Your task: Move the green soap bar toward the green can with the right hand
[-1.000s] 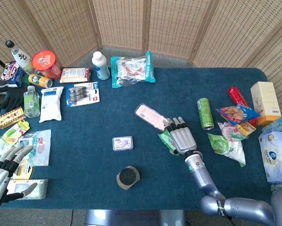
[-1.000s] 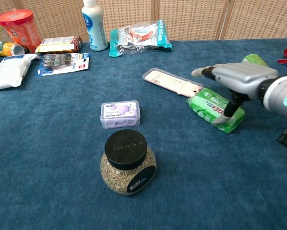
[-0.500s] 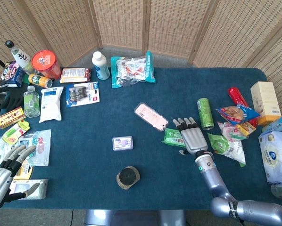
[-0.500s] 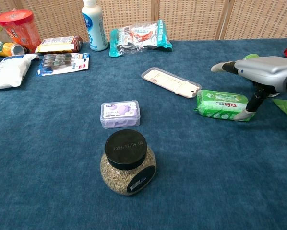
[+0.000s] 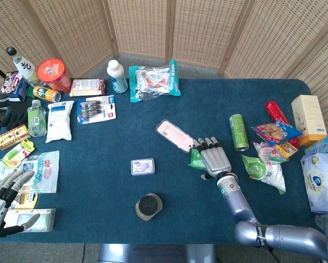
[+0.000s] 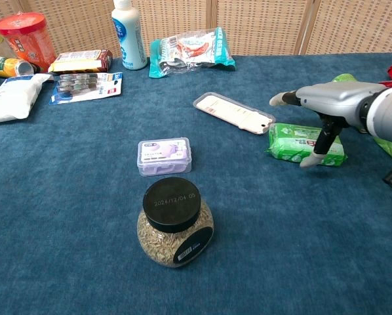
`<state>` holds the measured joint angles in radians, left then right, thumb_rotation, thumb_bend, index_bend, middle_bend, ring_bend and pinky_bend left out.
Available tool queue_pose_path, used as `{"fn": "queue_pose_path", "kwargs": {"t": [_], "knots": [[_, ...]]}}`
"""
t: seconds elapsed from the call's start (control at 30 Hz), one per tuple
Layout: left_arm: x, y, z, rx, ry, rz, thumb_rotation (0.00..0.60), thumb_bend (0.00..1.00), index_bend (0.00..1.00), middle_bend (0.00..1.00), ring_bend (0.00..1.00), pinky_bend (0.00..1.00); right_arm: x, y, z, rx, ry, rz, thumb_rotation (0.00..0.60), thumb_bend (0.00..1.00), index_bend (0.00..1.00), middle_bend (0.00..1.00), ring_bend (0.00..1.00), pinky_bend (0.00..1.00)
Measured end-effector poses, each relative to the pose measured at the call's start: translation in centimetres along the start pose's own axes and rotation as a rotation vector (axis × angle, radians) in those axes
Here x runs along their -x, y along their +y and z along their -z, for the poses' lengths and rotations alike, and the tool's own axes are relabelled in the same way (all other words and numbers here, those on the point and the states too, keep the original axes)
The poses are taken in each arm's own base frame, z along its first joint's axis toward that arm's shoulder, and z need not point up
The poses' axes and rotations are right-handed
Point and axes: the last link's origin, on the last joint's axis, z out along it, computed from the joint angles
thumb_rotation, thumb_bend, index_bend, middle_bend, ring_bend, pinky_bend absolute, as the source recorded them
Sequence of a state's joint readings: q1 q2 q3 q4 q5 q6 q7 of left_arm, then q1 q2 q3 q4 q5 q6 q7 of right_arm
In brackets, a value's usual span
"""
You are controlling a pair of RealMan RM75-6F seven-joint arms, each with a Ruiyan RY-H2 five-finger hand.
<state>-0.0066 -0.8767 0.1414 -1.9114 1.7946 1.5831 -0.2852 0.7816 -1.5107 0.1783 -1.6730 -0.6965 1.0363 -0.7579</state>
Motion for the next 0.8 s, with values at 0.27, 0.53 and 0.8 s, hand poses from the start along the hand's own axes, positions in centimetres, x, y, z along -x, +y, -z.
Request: {"fn": "queue_pose_path", "kwargs": {"t": [0.27, 0.53, 0.8], "knots": [[0.2, -0.4, 0.3, -0.009, 0.001, 0.006, 0.6, 0.3, 0.0, 0.13, 0.01, 0.0, 0.2, -0.4, -1.3, 0.01, -0.057, -0.014, 0.6, 0.1, 0.08, 0.26, 0.27, 0.49], [0.1, -0.5, 0.6, -0.01, 0.011, 0.009, 0.6, 0.3, 0.0, 0.13, 0.01, 0.0, 0.3, -0.2, -1.9, 0.018, -0.088, -0.034, 0.6, 0.13, 0.35, 0.53, 0.52, 0.7], [0.3, -0.3, 0.4, -0.002, 0.006, 0.007, 0.6, 0.3, 0.0, 0.13, 0.01, 0.0, -1.3, 0.3, -0.7, 0.009, -0.033, -0.062, 0.6, 0.13, 0.38, 0.56, 0.58, 0.73]]}}
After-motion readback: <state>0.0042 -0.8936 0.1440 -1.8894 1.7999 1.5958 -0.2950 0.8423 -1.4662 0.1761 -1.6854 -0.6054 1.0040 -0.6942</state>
